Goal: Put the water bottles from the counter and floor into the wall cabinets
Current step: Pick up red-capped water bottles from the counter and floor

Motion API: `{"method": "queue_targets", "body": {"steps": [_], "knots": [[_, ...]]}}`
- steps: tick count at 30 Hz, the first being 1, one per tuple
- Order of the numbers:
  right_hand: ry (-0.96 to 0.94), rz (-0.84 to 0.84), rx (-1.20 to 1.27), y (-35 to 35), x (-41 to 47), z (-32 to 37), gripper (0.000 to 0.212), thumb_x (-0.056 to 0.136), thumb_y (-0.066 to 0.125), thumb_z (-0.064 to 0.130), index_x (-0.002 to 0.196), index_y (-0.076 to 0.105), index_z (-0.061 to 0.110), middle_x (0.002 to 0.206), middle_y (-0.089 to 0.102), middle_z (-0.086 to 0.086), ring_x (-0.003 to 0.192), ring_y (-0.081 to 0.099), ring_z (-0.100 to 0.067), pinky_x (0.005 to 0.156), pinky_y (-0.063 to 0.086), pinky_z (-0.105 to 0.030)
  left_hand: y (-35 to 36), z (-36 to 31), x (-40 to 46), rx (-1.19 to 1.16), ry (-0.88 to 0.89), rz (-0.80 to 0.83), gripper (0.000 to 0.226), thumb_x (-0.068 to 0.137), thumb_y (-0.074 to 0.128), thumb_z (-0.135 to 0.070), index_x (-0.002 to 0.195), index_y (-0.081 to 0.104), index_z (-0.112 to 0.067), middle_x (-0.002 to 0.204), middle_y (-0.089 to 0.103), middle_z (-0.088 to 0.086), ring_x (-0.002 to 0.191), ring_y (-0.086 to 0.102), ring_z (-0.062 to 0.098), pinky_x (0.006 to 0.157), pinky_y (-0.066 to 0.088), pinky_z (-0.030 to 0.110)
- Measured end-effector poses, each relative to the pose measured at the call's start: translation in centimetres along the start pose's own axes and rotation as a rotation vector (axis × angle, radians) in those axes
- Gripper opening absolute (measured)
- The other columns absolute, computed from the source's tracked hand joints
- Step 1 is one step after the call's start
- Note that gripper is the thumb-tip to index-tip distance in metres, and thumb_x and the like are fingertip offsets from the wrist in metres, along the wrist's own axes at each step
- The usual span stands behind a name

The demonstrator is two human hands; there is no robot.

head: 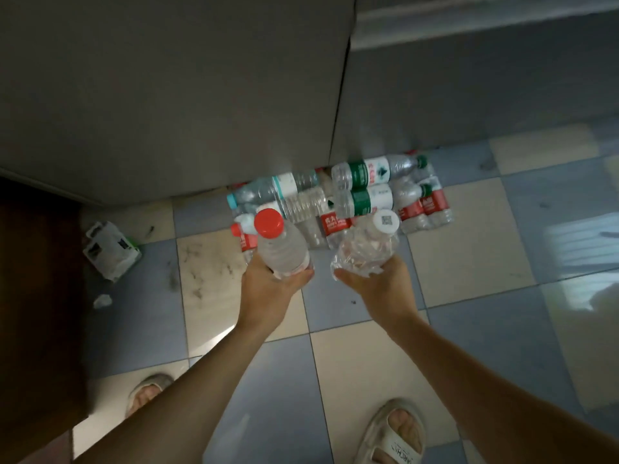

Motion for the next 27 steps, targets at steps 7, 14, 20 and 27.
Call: {"method": "queue_targets", "body": {"steps": [7,14,20,27], "knots": [[-0.156,0.082,-0.026,-4.5,-8.5,24.3,0.058,0.072,0.088,0.032,0.122,0.058,0.031,0.108,0.072,0.015,0.098,0.069,-0.002,0.083,0.061,-0.031,-8.4,-21.9,-6.2,0.006,0.065,0.016,0.056,0.066,0.093,-0.03,0.114,0.068,-0.019,0.103,0.075,-0.005,0.095,0.072,0.015,0.085,0.059,0.043],[-0.33,0.099,-0.015,-9.8,-22.0,50.4,0.056,0.063,0.087,0.044,0.111,0.059,0.043,0.099,0.071,0.027,0.09,0.069,0.005,0.066,0.056,-0.014,-18.9,-47.4,-16.1,0.036,0.262,-0.035,0.075,0.059,0.095,-0.036,0.12,0.051,-0.038,0.104,0.065,-0.034,0.094,0.063,-0.013,0.069,0.049,0.006],[-0.537,0.096,-0.012,-11.9,-32.2,70.0,0.057,0.067,0.089,0.049,0.116,0.06,0.041,0.107,0.072,0.023,0.098,0.069,0.004,0.074,0.056,-0.015,-29.5,-66.6,-22.9,0.049,0.516,-0.015,0.077,0.056,0.091,-0.051,0.119,0.046,-0.051,0.105,0.066,-0.034,0.093,0.066,-0.01,0.072,0.051,0.007],[-0.75,0.031,0.076,-12.7,-38.6,88.0,0.056,0.066,0.087,0.046,0.116,0.066,0.033,0.105,0.075,0.015,0.096,0.072,-0.004,0.084,0.058,-0.036,-39.6,-84.3,-25.8,-0.013,0.757,-0.082,0.079,0.059,0.091,-0.043,0.126,0.05,-0.039,0.102,0.064,-0.038,0.092,0.064,-0.013,0.067,0.05,0.005]]}}
Point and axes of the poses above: each hand's wrist, its own x-axis towards the middle knuckle, its own y-axis out of the palm, z = x × y, the point moved 8 cm from there along x, towards the middle knuckle
